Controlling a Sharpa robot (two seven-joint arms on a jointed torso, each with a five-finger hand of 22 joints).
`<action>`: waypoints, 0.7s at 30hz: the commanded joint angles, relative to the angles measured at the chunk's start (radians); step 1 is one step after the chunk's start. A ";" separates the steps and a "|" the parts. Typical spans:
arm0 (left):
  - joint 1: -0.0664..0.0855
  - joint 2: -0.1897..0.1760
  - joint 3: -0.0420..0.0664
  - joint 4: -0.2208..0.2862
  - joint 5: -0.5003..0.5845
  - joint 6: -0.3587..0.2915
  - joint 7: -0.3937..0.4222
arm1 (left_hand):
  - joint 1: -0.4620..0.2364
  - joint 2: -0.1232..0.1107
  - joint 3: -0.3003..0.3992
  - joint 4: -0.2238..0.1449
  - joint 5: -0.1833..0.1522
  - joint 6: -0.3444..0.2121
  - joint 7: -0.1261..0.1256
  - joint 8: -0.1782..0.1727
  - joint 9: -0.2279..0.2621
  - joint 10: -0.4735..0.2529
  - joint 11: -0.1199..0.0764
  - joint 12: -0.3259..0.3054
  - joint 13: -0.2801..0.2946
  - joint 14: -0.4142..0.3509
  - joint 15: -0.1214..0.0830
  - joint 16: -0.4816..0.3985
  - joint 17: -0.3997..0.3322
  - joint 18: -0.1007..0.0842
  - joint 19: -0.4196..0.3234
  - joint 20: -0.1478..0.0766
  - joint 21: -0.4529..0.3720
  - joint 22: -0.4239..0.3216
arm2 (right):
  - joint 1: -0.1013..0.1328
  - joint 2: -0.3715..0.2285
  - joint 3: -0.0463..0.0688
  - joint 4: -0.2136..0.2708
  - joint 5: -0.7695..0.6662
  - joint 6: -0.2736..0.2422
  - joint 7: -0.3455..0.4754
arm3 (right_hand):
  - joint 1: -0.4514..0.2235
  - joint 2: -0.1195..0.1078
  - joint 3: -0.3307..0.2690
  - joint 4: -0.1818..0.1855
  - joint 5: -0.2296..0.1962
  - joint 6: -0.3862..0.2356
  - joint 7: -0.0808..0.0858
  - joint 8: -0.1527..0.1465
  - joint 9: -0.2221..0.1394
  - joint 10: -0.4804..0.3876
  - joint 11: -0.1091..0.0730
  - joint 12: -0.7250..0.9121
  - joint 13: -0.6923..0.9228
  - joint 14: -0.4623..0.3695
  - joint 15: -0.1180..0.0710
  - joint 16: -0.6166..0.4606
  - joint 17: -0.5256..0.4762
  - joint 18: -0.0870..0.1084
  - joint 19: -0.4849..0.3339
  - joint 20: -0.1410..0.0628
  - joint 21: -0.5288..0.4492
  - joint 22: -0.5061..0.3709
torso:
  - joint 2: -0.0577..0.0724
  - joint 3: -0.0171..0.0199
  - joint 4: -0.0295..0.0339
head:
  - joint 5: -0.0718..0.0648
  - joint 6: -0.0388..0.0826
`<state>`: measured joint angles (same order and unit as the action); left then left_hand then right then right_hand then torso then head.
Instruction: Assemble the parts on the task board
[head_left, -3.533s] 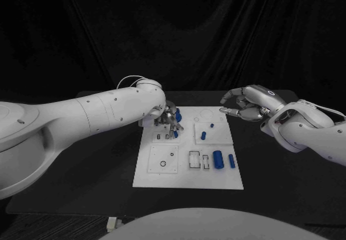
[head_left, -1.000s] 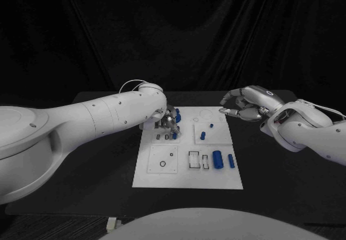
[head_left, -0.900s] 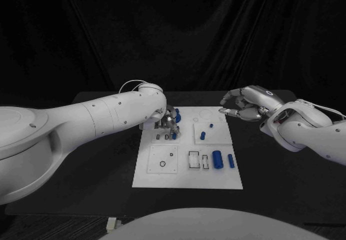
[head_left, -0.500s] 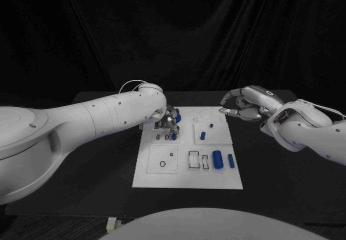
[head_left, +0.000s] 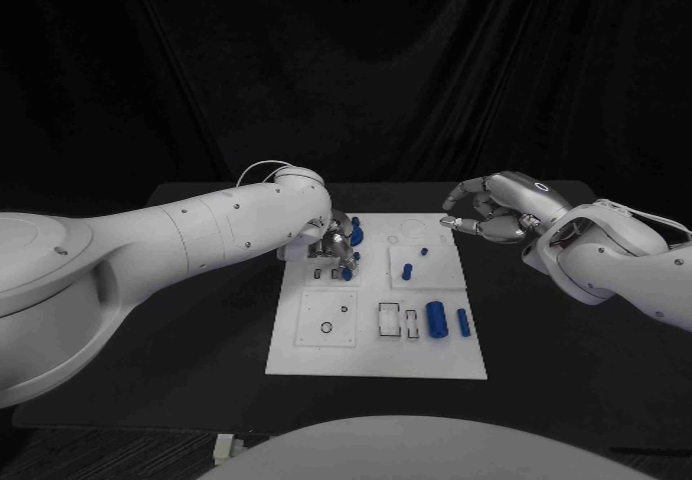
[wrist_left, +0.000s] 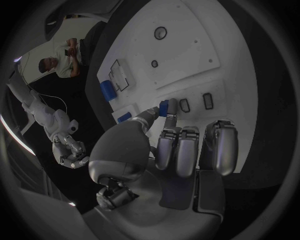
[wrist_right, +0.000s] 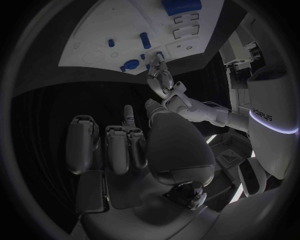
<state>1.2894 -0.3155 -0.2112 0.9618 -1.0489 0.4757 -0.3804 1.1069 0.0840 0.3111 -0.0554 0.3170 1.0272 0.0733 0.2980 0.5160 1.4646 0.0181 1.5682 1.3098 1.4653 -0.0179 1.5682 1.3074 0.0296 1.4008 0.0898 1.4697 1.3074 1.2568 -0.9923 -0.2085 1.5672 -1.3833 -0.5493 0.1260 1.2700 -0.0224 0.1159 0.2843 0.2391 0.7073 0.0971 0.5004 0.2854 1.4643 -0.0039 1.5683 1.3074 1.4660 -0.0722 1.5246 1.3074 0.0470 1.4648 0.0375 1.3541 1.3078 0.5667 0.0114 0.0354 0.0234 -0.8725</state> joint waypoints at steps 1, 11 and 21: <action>-0.003 -0.006 0.000 0.013 0.001 -0.029 -0.003 | -0.007 -0.011 0.027 -0.016 0.011 0.008 -0.005 -0.002 0.007 0.106 -0.008 0.003 0.261 0.106 -0.006 0.003 0.263 0.012 0.009 -0.001 0.001 0.176 | -0.002 -0.002 0.001 0.000 -0.002 0.002 -0.016 | -0.005 0.007 -0.003 0.003 -0.003 0.006 0.000 -0.002 -0.001 0.107 0.006 0.002 0.263 0.090 0.009 -0.004 0.198 0.004 0.018 0.008 -0.005 0.196 | -0.001 -0.0001 0.0002 | 0.002 0.000; 0.000 -0.035 0.000 0.040 0.001 -0.056 -0.037 | -0.020 -0.016 0.041 -0.020 0.020 0.012 -0.007 -0.001 0.014 0.106 -0.010 0.003 0.261 0.106 -0.008 0.003 0.263 0.011 0.014 -0.002 0.003 0.179 | -0.002 -0.002 0.001 -0.003 -0.002 0.005 -0.018 | -0.005 0.008 -0.003 0.002 -0.004 0.006 0.000 -0.002 -0.002 0.107 0.006 0.002 0.263 0.089 0.009 -0.005 0.197 0.004 0.017 0.008 -0.007 0.195 | -0.002 0.0003 0.0005 | 0.005 0.000; 0.006 -0.076 0.000 0.078 0.002 -0.107 -0.063 | -0.040 -0.022 0.051 -0.016 0.018 0.015 -0.008 -0.005 0.018 0.106 -0.011 0.003 0.261 0.106 -0.010 0.003 0.263 0.010 0.019 -0.003 0.004 0.181 | -0.002 -0.002 0.001 -0.007 -0.002 0.010 -0.020 | -0.004 0.007 -0.003 0.002 -0.004 0.006 0.000 -0.002 -0.002 0.107 0.006 0.002 0.263 0.089 0.009 -0.006 0.195 0.005 0.016 0.009 -0.009 0.194 | -0.002 0.0012 -0.0008 | 0.009 0.000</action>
<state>1.2916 -0.3908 -0.2118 1.0340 -1.0494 0.4071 -0.4263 1.0764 0.0621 0.3526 -0.0693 0.3348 1.0372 0.0650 0.2980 0.5323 1.4684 0.0144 1.5681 1.3098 1.4674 -0.0199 1.5682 1.3073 0.0296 1.4124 0.0858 1.4697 1.3073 1.2567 -0.9938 -0.2085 1.5615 -1.3833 -0.5462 0.1241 1.2700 -0.0224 0.1159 0.2843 0.2392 0.7073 0.0971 0.5004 0.2844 1.4643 -0.0040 1.5683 1.3074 1.4660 -0.0722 1.5247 1.3074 0.0469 1.4648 0.0375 1.3501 1.3076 0.5646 0.0121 0.0355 0.0292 -0.8725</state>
